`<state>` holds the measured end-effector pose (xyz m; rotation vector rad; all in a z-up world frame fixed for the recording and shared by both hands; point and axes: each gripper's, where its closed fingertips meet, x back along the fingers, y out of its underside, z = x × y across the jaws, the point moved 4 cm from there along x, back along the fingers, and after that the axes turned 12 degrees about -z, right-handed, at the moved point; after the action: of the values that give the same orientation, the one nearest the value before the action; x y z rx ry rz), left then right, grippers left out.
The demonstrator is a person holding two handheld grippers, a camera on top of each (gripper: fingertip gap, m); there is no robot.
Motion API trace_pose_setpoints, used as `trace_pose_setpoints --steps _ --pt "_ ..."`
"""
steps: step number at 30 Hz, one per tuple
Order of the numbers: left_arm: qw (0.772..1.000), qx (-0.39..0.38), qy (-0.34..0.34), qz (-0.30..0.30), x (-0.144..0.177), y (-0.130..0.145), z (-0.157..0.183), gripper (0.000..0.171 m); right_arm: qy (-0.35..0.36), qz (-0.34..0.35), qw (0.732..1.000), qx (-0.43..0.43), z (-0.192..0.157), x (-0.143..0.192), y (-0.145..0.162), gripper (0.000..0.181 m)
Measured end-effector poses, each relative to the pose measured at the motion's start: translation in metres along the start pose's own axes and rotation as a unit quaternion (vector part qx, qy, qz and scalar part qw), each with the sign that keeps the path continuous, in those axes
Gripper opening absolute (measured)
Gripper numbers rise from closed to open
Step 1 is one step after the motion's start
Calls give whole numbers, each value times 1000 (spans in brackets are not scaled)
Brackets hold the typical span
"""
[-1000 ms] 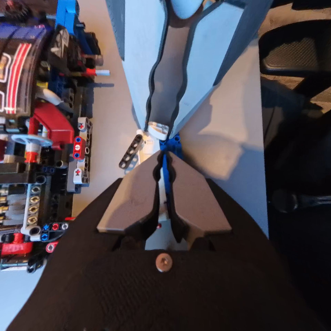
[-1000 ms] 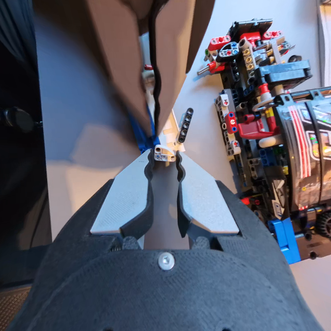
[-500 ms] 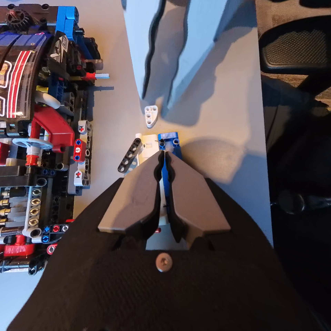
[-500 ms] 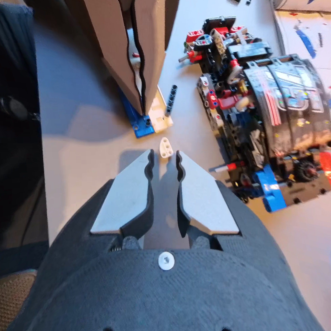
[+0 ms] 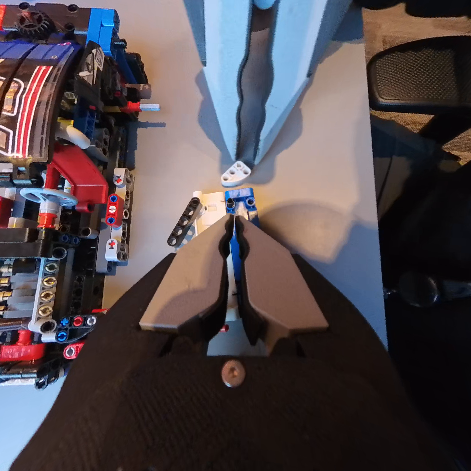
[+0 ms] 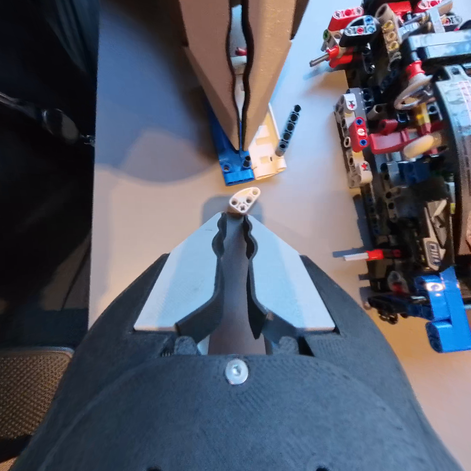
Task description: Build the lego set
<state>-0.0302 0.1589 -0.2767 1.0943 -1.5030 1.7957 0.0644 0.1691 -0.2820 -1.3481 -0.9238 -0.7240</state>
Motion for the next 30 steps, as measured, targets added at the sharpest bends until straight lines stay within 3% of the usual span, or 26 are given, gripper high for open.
trace_pose_setpoints --steps 6,10,13,18,24,30 --pt "1000 -11 1 3 0 1 -1 0 21 3 1000 -8 0 5 -2 11" --pt "999 -40 7 3 1 2 0 0 1 -6 1000 -9 -2 -3 -5 15" --pt "998 -55 7 -23 5 6 -2 0 -20 -6 1000 1 -17 -4 -9 7" --pt "998 -50 2 -26 15 10 1 32 -11 18 1000 3 -19 2 -11 9" --pt "998 -17 -51 -40 21 14 -4 50 18 -2 999 44 -3 1 -19 21" --pt "997 -7 -11 -78 7 22 -3 61 22 -35 991 130 -7 -5 -25 21"
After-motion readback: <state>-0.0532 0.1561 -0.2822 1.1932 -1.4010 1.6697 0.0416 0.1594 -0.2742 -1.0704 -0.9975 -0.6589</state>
